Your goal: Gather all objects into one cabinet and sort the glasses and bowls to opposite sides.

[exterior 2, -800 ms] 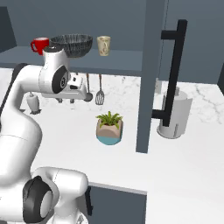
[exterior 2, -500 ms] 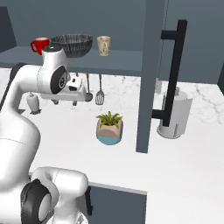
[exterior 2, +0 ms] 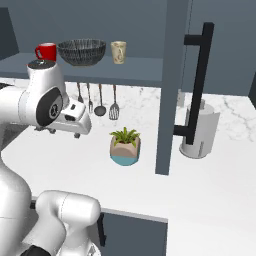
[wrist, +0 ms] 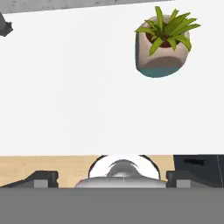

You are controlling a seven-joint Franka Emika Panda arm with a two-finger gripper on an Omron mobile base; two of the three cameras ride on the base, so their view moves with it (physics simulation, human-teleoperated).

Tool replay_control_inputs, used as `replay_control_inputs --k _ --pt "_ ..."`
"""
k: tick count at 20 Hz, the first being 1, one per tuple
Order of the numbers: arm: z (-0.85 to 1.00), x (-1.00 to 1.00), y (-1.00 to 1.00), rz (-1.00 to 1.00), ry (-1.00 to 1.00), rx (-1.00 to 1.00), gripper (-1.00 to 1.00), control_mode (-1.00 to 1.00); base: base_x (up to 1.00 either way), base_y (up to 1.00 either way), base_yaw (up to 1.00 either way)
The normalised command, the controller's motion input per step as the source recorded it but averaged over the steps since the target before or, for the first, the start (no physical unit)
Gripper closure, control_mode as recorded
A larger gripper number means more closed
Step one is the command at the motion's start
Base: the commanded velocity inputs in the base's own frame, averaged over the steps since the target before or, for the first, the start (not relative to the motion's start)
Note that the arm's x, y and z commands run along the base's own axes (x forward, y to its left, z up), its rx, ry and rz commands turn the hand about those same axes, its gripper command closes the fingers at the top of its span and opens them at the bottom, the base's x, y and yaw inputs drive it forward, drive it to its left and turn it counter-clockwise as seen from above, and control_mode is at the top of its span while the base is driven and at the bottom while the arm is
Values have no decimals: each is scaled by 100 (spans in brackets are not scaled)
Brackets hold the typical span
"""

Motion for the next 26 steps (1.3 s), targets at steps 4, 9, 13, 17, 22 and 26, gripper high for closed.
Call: replay_control_inputs --k 4,9,13,17,22,26 --pt "28 -72 0 -5 1 0 -100 -100 0 0 0" --pt "36 -39 -3 0 1 0 -100 -100 0 0 0" --pt "23 -33 -13 0 0 0 -100 -100 0 0 0" --pt "12 -18 -9 0 0 -1 -100 -100 0 0 0" --pt "0 0 -6 -3 0 -4 -100 -100 0 0 0" --pt "0 -4 0 0 -2 -4 -100 -100 0 0 0"
